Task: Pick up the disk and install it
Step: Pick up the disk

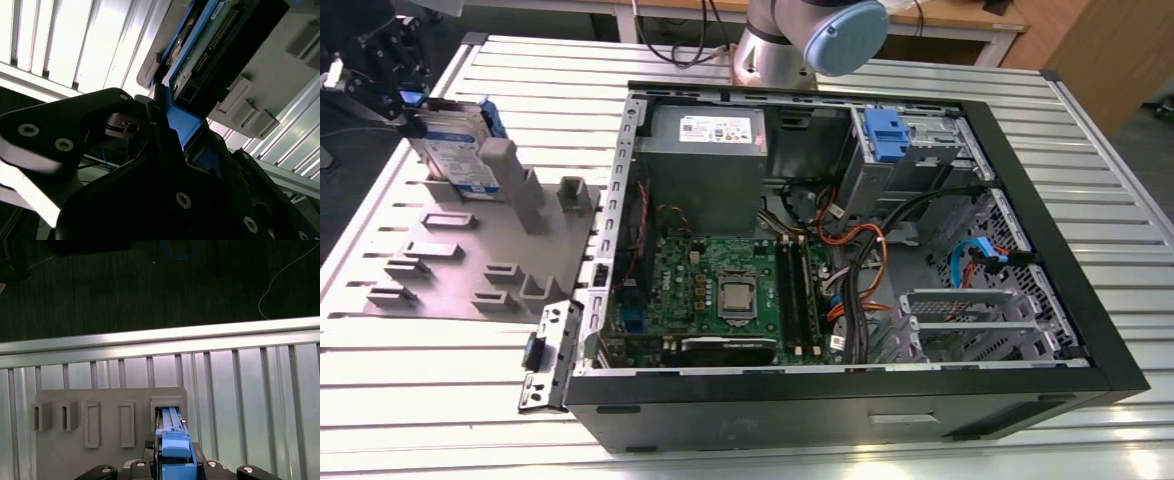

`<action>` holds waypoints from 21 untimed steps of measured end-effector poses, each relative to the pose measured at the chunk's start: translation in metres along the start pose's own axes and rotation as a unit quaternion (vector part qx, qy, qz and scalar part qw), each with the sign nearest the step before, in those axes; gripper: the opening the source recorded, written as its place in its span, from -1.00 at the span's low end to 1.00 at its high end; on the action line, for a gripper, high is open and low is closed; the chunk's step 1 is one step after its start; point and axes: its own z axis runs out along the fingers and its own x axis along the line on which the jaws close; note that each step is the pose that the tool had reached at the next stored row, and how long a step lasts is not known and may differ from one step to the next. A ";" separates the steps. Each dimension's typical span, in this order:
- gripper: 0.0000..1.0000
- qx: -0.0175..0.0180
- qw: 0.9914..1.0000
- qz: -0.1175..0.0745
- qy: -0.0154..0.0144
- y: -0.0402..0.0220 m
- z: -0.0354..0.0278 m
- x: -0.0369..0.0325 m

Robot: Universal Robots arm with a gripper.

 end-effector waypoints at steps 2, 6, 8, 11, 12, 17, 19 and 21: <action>-0.25 0.000 1.000 0.000 0.000 0.0000 0.0000 0.0000; -0.26 0.000 1.000 0.000 0.000 0.0000 0.0001 0.0000; -0.26 0.000 1.000 0.000 0.000 0.0000 0.0001 0.0000; -0.26 0.000 1.000 -0.013 0.000 0.0000 0.0002 0.0000; -0.26 0.000 1.000 -0.019 0.000 0.0001 0.0002 0.0000; -0.26 0.000 0.999 -0.037 0.000 0.0004 0.0001 0.0001; -0.26 0.000 0.999 -0.042 0.000 0.0004 0.0002 0.0001; -0.26 0.000 0.999 -0.050 0.000 0.0004 0.0001 0.0002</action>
